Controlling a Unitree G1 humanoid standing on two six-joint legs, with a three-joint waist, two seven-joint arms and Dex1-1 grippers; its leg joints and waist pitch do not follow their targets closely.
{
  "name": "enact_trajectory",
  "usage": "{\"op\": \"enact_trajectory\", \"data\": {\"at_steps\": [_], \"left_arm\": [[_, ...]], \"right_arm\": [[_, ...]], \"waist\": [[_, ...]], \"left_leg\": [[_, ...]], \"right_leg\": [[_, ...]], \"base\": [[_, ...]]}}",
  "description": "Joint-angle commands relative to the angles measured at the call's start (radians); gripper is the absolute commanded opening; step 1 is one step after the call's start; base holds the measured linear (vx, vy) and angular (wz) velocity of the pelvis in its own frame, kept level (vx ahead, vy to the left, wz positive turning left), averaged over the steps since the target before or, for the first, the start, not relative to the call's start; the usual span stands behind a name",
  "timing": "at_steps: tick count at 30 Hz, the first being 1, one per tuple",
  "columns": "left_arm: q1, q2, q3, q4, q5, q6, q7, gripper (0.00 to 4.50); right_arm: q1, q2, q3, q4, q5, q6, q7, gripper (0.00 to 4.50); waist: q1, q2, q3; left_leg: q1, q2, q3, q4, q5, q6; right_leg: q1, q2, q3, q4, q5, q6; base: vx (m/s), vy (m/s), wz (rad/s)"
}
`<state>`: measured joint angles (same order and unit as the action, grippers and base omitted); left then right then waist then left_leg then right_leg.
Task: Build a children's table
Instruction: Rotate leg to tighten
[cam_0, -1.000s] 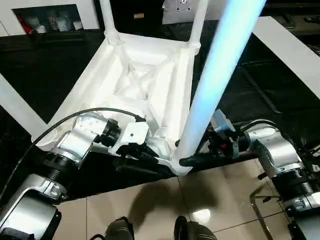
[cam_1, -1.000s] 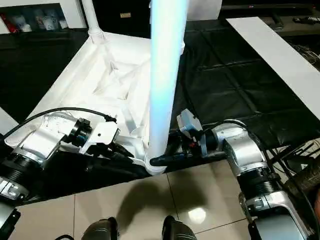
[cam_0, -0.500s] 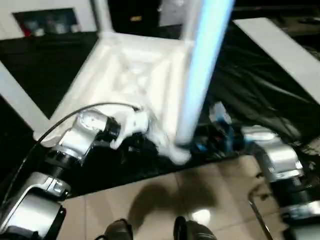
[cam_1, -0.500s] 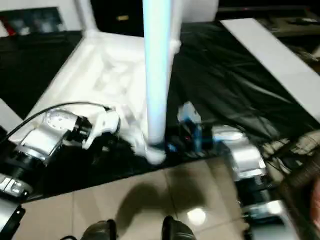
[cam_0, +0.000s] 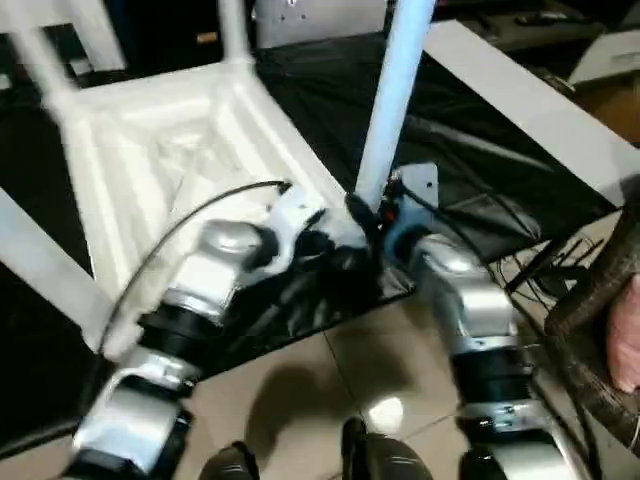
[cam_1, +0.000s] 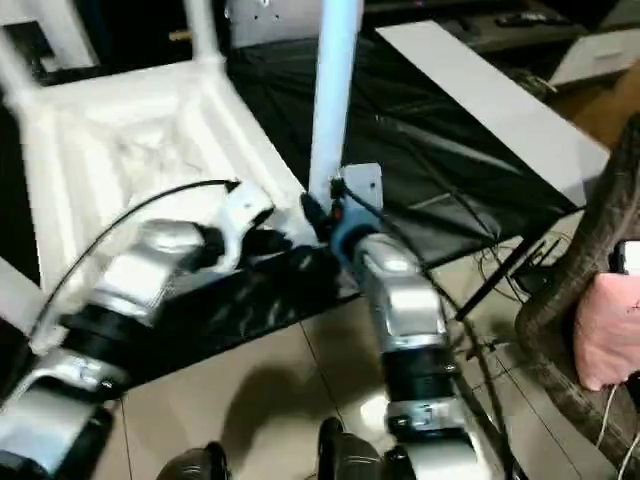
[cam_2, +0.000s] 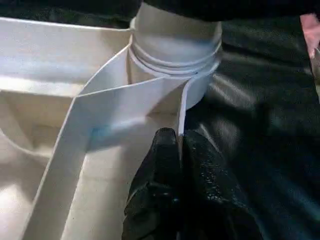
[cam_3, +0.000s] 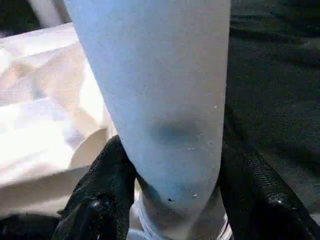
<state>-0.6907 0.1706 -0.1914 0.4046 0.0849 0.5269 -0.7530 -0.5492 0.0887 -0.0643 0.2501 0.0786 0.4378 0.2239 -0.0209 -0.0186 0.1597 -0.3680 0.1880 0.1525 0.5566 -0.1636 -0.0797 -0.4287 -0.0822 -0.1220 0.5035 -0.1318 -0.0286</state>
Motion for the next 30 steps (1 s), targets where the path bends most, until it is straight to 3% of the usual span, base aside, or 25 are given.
{"op": "enact_trajectory", "data": {"at_steps": [1,3,7,9,10,11,13,16,18,23,26,30], "left_arm": [[-0.008,-0.043,-0.008,-0.042,-0.014,0.001,0.066,0.00],[-0.003,-0.030,-0.016,-0.047,-0.010,-0.003,0.057,0.00],[0.020,0.001,-0.028,-0.065,-0.001,-0.021,0.011,0.00],[0.043,0.042,-0.045,-0.077,-0.008,-0.056,-0.047,0.00],[0.050,0.055,-0.049,-0.080,-0.010,-0.057,-0.062,0.00],[0.057,0.070,-0.054,-0.082,-0.014,-0.070,-0.082,0.00],[0.062,0.084,-0.058,-0.082,-0.019,-0.092,-0.105,0.00],[0.075,0.137,-0.069,-0.060,-0.026,-0.177,-0.184,0.00],[0.080,0.170,-0.081,-0.046,-0.028,-0.228,-0.239,0.00],[0.094,0.264,-0.129,-0.022,-0.042,-0.359,-0.428,0.00],[0.096,0.313,-0.167,-0.007,-0.041,-0.424,-0.526,0.00],[0.098,0.332,-0.186,-0.002,-0.061,-0.477,-0.610,0.00]], "right_arm": [[0.017,0.083,0.087,0.031,0.057,0.000,0.045,2.58],[0.012,0.067,0.089,0.033,0.050,-0.011,0.060,2.72],[0.034,0.026,0.094,-0.002,0.041,-0.011,0.116,3.16],[0.060,-0.026,0.102,-0.032,0.065,-0.032,0.206,3.18],[0.067,-0.045,0.100,-0.040,0.073,-0.042,0.232,3.27],[0.072,-0.069,0.099,-0.044,0.082,-0.051,0.267,3.45],[0.075,-0.097,0.103,-0.046,0.084,-0.075,0.307,3.60],[0.074,-0.201,0.097,-0.049,0.119,-0.107,0.479,3.73],[0.070,-0.257,0.101,-0.044,0.124,-0.121,0.563,3.99],[0.054,-0.389,0.119,-0.001,0.136,-0.163,0.776,4.40],[0.037,-0.455,0.149,0.037,0.147,-0.198,0.910,4.47],[0.019,-0.489,0.170,0.061,0.169,-0.212,1.017,4.47]], "waist": [[0.001,0.009,-0.055],[0.003,0.009,-0.059],[0.012,0.004,-0.073],[0.016,-0.001,-0.071],[0.014,-0.005,-0.072],[0.019,-0.003,-0.077],[0.022,-0.001,-0.079],[0.029,0.003,-0.085],[0.034,0.003,-0.085],[0.044,0.003,-0.085],[0.053,0.007,-0.088],[0.065,0.006,-0.092]], "left_leg": [[0.021,0.031,-0.020,-0.079,-0.448,0.036],[0.014,0.030,-0.016,-0.079,-0.409,0.042],[0.005,0.028,-0.001,-0.072,-0.262,0.068],[0.003,0.023,0.002,-0.068,-0.248,0.094],[0.002,0.023,0.004,-0.066,-0.252,0.105],[-0.001,0.021,0.002,-0.063,-0.228,0.109],[-0.001,0.021,0.004,-0.058,-0.190,0.116],[-0.006,0.025,0.006,-0.053,-0.136,0.135],[-0.006,0.026,0.008,-0.052,-0.131,0.140],[0.006,0.032,0.006,-0.053,-0.175,0.115],[0.013,0.038,0.008,-0.052,-0.175,0.106],[0.013,0.043,0.010,-0.049,-0.160,0.118]], "right_leg": [[0.050,-0.071,0.034,-0.072,-0.573,-0.060],[0.054,-0.071,0.043,-0.062,-0.520,-0.082],[0.064,-0.068,0.061,-0.030,-0.324,-0.155],[0.063,-0.066,0.060,-0.030,-0.336,-0.157],[0.062,-0.069,0.062,-0.032,-0.384,-0.145],[0.066,-0.073,0.063,-0.029,-0.397,-0.142],[0.061,-0.071,0.065,-0.025,-0.372,-0.152],[0.070,-0.065,0.063,-0.011,-0.293,-0.176],[0.071,-0.064,0.063,-0.012,-0.281,-0.182],[0.067,-0.062,0.059,-0.021,-0.386,-0.159],[0.063,-0.062,0.064,-0.014,-0.353,-0.183],[0.065,-0.061,0.065,0.000,-0.273,-0.225]], "base": [[0.000,0.000,0.00],[0.000,0.000,0.00],[0.013,-0.002,0.01],[0.000,0.000,0.00],[0.000,0.000,0.00],[0.000,0.000,0.00],[0.042,-0.055,0.04],[0.025,-0.036,0.02],[0.000,0.000,0.00],[0.000,0.000,0.00],[0.000,0.000,0.00],[0.000,0.000,0.00]]}}
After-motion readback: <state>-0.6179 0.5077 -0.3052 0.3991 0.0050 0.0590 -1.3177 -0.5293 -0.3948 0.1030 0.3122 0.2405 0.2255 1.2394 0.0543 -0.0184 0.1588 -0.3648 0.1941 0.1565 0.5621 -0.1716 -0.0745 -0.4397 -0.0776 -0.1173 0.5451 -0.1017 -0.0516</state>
